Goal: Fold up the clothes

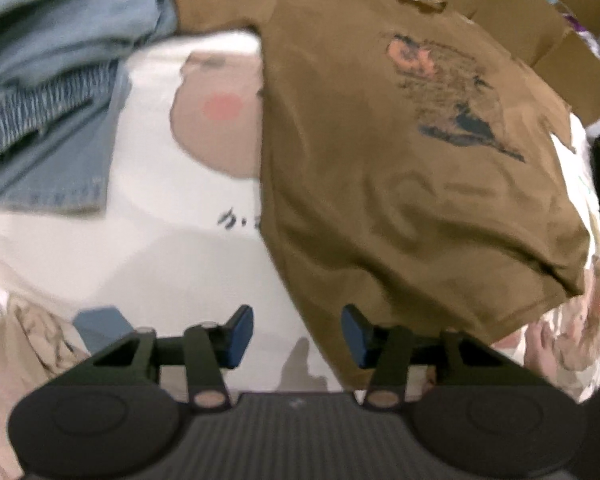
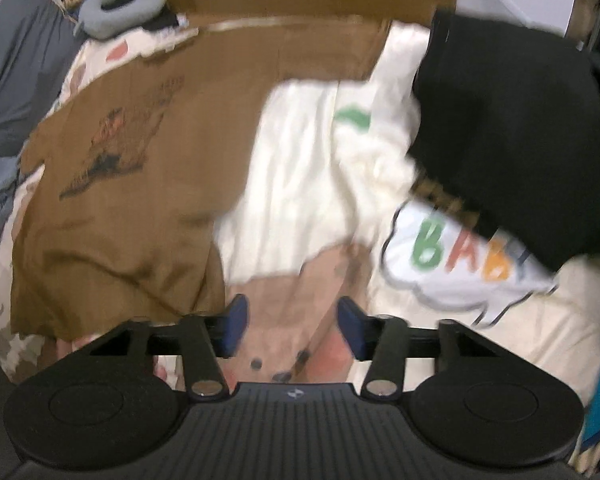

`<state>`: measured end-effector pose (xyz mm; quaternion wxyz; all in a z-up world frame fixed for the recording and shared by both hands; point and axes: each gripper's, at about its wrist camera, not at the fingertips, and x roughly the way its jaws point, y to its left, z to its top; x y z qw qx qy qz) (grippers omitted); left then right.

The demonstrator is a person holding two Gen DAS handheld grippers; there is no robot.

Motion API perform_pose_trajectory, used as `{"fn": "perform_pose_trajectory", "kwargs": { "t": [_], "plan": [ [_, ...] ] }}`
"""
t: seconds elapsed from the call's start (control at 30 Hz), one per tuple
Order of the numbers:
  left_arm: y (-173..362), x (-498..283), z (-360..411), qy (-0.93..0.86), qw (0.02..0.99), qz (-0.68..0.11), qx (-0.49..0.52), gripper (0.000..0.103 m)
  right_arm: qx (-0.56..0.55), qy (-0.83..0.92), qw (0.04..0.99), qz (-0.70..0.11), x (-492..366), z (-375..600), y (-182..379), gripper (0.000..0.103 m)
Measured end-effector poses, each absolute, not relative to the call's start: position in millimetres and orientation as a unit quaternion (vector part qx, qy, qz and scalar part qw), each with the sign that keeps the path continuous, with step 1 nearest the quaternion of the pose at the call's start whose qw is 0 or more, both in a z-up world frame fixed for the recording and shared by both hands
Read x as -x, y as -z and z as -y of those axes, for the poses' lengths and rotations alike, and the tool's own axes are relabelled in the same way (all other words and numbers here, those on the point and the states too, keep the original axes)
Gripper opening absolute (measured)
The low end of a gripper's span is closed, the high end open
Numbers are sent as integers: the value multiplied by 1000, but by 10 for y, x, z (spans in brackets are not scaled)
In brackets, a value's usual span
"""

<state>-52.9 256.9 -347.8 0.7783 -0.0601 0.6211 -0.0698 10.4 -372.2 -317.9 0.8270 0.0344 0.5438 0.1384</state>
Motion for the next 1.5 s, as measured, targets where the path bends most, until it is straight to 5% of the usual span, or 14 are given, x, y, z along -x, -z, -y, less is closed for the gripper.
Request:
{"fn": "perform_pose_trajectory", "kwargs": {
  "t": [0.27, 1.1, 1.17, 1.23, 1.5],
  "plan": [
    [3699, 572, -2545, 42, 763, -639, 86, 51, -45, -171, 812, -556, -148, 3396, 3588, 40],
    [4066, 693, -2365, 64, 742, -653, 138, 64, -30, -207, 792, -574, -818, 2663, 4057, 40],
    [4090, 713, -2336, 66, 741, -655, 135, 64, -38, -207, 791, -574, -831, 2664, 4053, 32],
    [4086, 725, -2315, 67, 743, -654, 128, 64, -44, -210, 790, -574, -824, 2686, 4025, 9],
    [3992, 796, -2439, 72, 755, -633, 152, 54, -73, -195, 794, -572, -666, 3003, 3682, 0]
  ]
}}
